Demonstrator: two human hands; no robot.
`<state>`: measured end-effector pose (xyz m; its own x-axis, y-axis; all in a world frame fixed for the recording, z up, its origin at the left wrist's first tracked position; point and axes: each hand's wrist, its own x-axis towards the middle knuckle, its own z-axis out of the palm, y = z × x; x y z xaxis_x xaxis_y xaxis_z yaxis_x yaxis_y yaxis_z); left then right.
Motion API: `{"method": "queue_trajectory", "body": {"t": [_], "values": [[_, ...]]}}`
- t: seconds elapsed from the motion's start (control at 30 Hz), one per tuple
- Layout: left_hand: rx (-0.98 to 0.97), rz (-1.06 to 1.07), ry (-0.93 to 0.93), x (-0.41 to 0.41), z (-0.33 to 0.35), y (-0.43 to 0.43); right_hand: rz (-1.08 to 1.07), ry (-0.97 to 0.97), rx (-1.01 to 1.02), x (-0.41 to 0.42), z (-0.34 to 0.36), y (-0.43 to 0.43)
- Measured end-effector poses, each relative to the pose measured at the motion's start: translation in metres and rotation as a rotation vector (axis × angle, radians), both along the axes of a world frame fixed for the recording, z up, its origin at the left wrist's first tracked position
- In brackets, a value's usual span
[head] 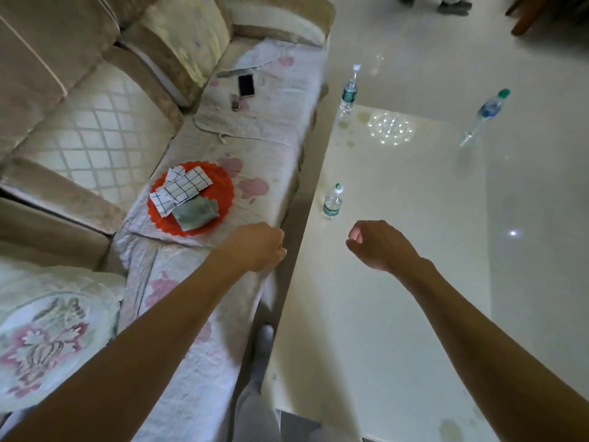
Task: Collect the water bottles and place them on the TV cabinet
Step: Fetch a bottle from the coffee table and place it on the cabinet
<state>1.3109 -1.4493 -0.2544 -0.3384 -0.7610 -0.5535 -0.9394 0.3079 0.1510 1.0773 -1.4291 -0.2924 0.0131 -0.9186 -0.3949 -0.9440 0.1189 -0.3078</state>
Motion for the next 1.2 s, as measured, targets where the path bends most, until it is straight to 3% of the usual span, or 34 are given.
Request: {"method": "queue_trajectory", "body": {"t": [0.4, 0.7, 0.97, 1.2], "values": [[0.03, -0.008, 0.17, 0.008, -0.172, -0.113, -0.478, -0.157, 0.083, 0.028, -0.178, -0.105], [0.045, 0.002, 0.196, -0.007, -0.291, -0.14, -0.678, -0.276, -0.067, 0.006, -0.296, -0.162], [0.099, -0.007, 0.187, -0.008, -0.331, -0.132, -0.781, -0.452, -0.261, -0.002, -0.347, -0.202], [0.124, -0.018, 0.198, -0.009, -0.314, -0.13, -0.855, -0.43, -0.296, 0.007, -0.343, -0.211]]}}
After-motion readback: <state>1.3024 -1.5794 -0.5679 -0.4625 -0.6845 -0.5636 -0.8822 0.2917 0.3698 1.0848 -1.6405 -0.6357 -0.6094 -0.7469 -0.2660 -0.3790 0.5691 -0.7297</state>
